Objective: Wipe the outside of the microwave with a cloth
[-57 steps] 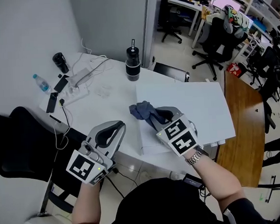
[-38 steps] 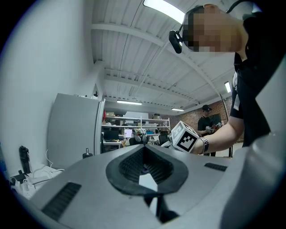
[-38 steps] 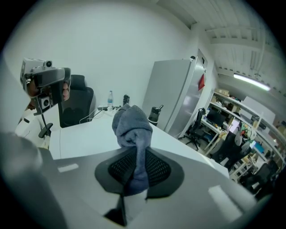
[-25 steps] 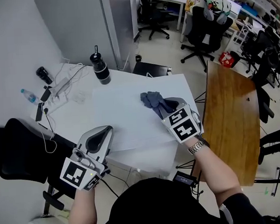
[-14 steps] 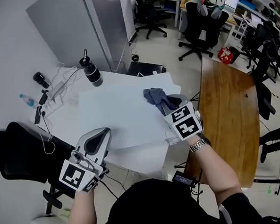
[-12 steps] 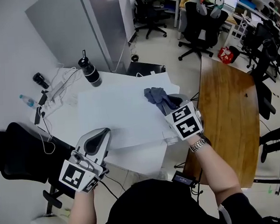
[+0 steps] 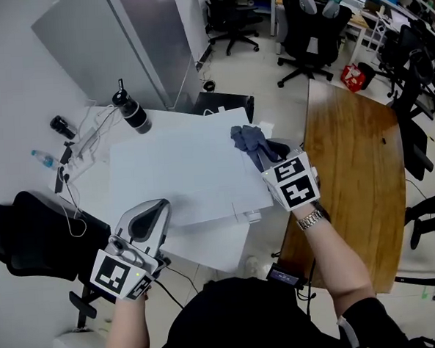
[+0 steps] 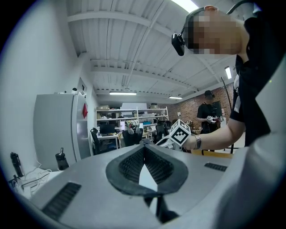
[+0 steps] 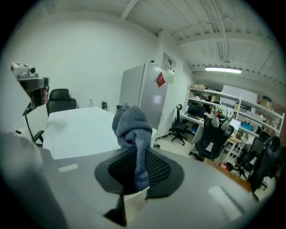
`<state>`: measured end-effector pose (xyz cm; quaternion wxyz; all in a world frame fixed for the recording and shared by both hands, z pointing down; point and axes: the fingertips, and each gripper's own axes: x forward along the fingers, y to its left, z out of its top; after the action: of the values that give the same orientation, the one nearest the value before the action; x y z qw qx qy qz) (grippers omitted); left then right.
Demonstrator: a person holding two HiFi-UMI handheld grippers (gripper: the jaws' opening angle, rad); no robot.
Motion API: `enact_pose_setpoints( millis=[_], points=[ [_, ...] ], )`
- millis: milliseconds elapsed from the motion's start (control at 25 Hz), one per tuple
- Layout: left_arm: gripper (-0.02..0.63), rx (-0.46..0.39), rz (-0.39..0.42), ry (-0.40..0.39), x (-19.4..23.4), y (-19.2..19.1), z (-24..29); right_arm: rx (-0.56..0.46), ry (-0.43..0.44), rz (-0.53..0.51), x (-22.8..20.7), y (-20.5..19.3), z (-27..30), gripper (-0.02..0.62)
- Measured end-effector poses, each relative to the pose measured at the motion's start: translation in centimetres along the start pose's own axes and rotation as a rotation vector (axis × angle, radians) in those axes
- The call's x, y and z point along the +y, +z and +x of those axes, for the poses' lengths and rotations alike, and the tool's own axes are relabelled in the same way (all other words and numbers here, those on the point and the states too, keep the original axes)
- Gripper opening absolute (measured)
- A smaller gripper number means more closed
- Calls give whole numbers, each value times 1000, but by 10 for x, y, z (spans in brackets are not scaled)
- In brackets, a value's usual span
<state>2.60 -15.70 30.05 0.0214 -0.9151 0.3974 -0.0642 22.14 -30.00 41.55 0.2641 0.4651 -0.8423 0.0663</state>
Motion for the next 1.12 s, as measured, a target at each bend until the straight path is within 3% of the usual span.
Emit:
enact_pose_setpoints(
  millis=[560,1120],
  points=[
    [5,59,9,17,-22,-4,18,-32,21,132,-25,-39,13,57],
    [5,101,0,26,-33,-16,25,50,64,259,-21,-116,52,57]
  ],
)
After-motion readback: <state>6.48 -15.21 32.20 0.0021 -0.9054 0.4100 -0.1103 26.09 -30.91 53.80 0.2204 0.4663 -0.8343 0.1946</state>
